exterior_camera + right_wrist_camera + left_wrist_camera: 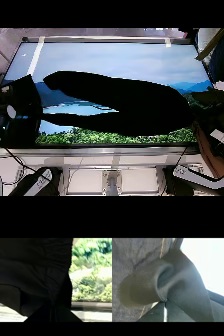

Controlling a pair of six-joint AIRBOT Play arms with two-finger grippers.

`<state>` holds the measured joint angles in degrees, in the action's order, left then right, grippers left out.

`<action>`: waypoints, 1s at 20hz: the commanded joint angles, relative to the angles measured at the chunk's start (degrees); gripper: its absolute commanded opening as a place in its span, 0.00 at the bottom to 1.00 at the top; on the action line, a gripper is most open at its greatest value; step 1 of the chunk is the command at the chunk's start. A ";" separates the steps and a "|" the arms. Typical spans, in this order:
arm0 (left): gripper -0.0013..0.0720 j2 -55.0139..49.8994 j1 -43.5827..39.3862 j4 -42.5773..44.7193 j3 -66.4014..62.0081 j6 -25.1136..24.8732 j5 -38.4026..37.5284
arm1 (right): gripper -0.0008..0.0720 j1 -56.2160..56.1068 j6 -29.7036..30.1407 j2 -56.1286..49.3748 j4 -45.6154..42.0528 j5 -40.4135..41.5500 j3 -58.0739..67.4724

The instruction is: Fold the clothes and pants, and hang the long-sleeved shirts on hangers.

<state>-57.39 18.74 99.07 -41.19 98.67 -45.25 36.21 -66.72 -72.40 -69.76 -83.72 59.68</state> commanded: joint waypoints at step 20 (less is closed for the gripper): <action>0.98 4.09 4.63 1.40 9.92 2.45 2.49 | 0.22 0.24 -4.17 1.18 -2.40 6.19 -8.11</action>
<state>-51.62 23.59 100.68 -32.49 103.37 -32.05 36.51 -71.20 -71.29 -73.65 -76.71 57.63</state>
